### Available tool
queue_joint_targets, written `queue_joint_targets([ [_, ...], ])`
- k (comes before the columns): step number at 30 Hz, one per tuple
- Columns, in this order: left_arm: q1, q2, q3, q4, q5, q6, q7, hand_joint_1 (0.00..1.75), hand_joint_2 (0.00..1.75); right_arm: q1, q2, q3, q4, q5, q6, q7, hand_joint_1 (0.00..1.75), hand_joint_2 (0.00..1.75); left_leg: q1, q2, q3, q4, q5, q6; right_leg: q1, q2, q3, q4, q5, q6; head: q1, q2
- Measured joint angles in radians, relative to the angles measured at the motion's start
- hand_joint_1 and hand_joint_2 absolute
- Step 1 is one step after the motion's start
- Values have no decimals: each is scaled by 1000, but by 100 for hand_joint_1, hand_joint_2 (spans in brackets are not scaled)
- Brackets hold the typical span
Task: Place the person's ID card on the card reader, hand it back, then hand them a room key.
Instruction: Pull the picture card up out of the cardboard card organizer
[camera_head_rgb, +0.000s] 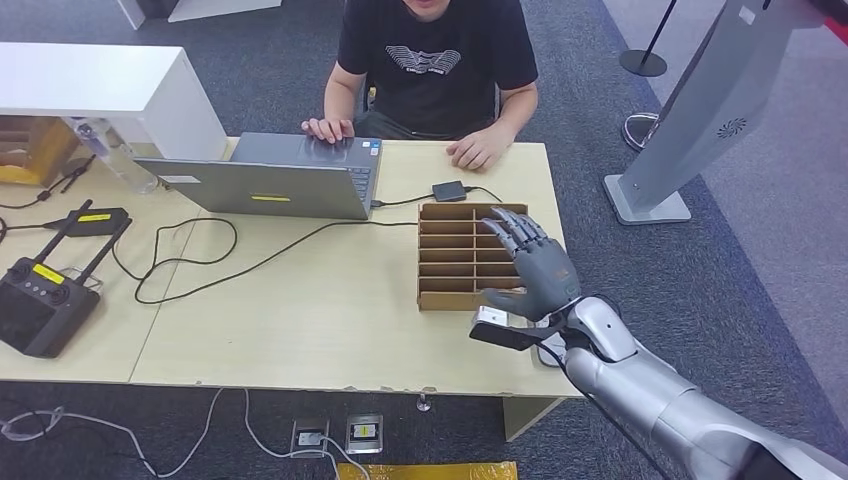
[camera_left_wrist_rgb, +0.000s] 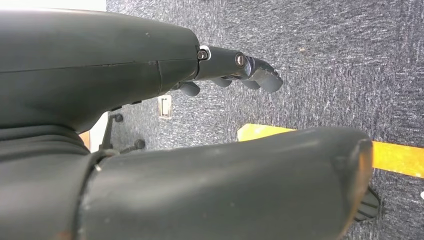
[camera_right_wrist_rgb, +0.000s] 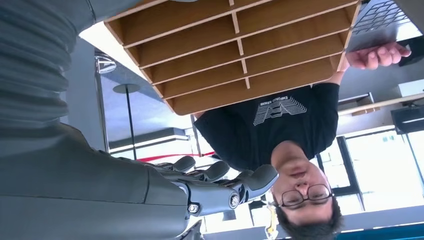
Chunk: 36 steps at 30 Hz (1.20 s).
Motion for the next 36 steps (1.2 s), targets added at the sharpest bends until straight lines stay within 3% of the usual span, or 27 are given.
queue_joint_targets([
  [9,0,-3,0,0,8,17,3,0,0,-19,-8,-2,2,0,79,47,0,175,0,0,0,0,0,0,0,0,0,0,0,0,0,0],
  [15,1,-8,0,0,25,41,22,0,0,28,-10,25,-58,9,129,244,0,175,0,0,-1,0,0,0,0,0,-1,0,0,0,0,0],
  [18,0,-11,1,0,31,50,28,0,0,37,-22,45,-108,11,146,282,0,175,0,1,-1,0,0,0,0,1,-1,0,0,0,0,0],
  [23,1,-16,1,-1,35,58,34,0,0,36,-52,67,-172,-8,148,280,0,175,0,1,-1,0,0,0,0,1,-1,0,0,0,0,0],
  [29,1,-24,6,-2,46,82,46,0,0,-6,-86,81,-202,-44,142,194,0,175,0,1,0,0,0,0,0,0,0,0,0,0,0,0],
  [36,0,-36,23,-8,54,105,71,0,0,26,-94,97,-245,-15,124,260,0,175,0,2,0,0,-1,-1,0,1,-1,0,0,0,0,0],
])
